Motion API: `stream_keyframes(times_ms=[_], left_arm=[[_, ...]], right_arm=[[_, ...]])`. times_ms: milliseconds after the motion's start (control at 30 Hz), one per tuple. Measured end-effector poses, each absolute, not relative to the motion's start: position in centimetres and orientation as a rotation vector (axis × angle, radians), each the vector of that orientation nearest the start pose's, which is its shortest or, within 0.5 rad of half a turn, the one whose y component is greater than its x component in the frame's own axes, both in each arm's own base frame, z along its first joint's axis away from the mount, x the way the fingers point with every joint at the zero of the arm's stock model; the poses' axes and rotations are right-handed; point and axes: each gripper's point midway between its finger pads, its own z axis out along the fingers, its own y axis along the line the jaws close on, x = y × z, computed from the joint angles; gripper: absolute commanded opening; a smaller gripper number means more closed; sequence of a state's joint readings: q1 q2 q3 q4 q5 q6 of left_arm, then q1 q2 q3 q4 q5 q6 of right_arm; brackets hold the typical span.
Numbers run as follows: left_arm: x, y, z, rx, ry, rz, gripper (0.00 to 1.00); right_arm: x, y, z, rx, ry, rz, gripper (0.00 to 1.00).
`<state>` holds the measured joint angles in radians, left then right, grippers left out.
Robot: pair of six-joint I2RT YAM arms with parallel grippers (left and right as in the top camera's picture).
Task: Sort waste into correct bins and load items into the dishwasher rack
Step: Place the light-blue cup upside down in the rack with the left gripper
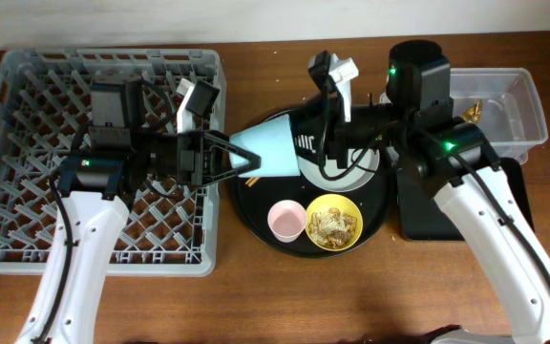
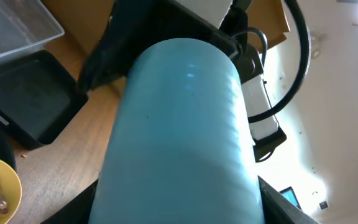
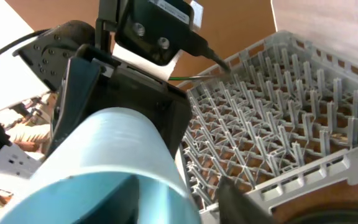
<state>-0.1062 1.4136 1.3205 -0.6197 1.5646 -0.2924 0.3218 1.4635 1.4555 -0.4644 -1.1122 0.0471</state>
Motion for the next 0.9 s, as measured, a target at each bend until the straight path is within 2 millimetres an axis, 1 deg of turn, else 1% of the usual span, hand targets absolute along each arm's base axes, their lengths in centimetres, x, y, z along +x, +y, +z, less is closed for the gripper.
stream_keyframes(times_ms=[67,100,133,167,200,233,267,300,333,367,400,433,467,500,533,567,600,633,667,700,733,800,867,900], left_arm=[[27.1,-20.2,35.7,0.638,1.937,-1.916,0.50],[27.6,-20.0,35.4,0.612,1.955,-1.881,0.50],[28.2,-19.6,35.1,0.582,1.973,-1.841,0.50],[29.7,-18.2,34.5,0.498,2.003,-1.762,0.50],[30.6,-17.1,33.9,0.418,2.041,-1.698,0.50],[32.2,-13.9,32.6,0.218,2.125,-1.523,0.50],[32.2,-11.4,31.6,0.051,2.202,-1.416,0.49],[31.9,-7.7,30.3,-0.164,2.267,-1.266,0.49],[31.3,-3.8,28.9,-0.382,2.320,-1.111,0.50],[29.8,0.8,26.5,-0.659,2.386,-0.920,0.49],[28.8,3.3,25.2,-0.798,2.407,-0.814,0.49],[25.9,8.1,22.8,-1.074,2.447,-0.583,0.45],[24.4,10.6,22.0,-1.200,2.437,-0.454,0.44],[23.2,12.1,21.5,-1.292,2.430,-0.374,0.44],[21.7,13.4,21.0,-1.396,2.419,-0.296,0.45],[21.3,13.7,20.5,-1.423,2.425,-0.266,0.45],[20.3,14.5,19.0,-1.511,2.421,-0.176,0.45],[20.6,15.3,18.4,-1.523,2.393,-0.142,0.45],[20.8,16.0,17.2,-1.545,2.371,-0.108,0.45],[21.1,16.3,16.7,-1.556,2.355,-0.109,0.45],[21.9,16.7,16.0,-1.561,2.340,-0.130,0.45],[22.6,16.4,14.9,-1.580,2.363,-0.197,0.46],[23.0,16.0,12.7,-1.632,2.422,-0.273,0.46],[23.1,15.9,12.1,-1.647,2.438,-0.287,0.58]], right_arm=[[30.6,26.0,36.6,-0.937,1.770,1.358,0.62],[31.3,25.3,36.6,-0.899,1.788,1.353,0.62],[32.4,23.6,36.8,-0.817,1.820,1.343,0.63],[32.9,22.6,36.7,-0.763,1.851,1.344,0.63],[32.7,21.3,35.4,-0.644,1.980,1.358,0.64],[32.8,20.8,34.7,-0.589,2.039,1.345,0.64],[32.4,20.2,32.8,-0.495,2.170,1.314,0.64],[31.9,19.4,30.5,-0.397,2.311,1.245,0.64],[31.6,18.9,29.1,-0.349,2.394,1.176,0.64],[31.1,18.6,27.6,-0.315,2.477,1.094,0.65],[30.9,18.1,26.7,-0.295,2.525,1.018,0.66],[30.5,18.7,25.9,-0.326,2.558,0.943,0.66],[30.3,19.0,25.7,-0.344,2.564,0.907,0.66],[30.2,19.3,25.5,-0.361,2.570,0.877,0.66],[30.1,19.4,25.3,-0.369,2.574,0.860,0.65],[30.1,19.3,25.2,-0.363,2.582,0.846,0.66],[30.1,19.1,25.1,-0.360,2.586,0.837,0.66],[30.0,19.1,25.0,-0.359,2.591,0.835,0.66],[30.1,19.1,25.0,-0.358,2.591,0.832,0.66],[30.1,19.1,25.0,-0.357,2.591,0.830,0.66],[30.1,19.0,25.0,-0.357,2.592,0.830,0.65],[30.1,19.0,25.0,-0.356,2.592,0.830,0.66],[30.1,19.0,25.0,-0.357,2.592,0.830,0.66],[30.1,19.0,25.0,-0.356,2.593,0.830,0.66]])
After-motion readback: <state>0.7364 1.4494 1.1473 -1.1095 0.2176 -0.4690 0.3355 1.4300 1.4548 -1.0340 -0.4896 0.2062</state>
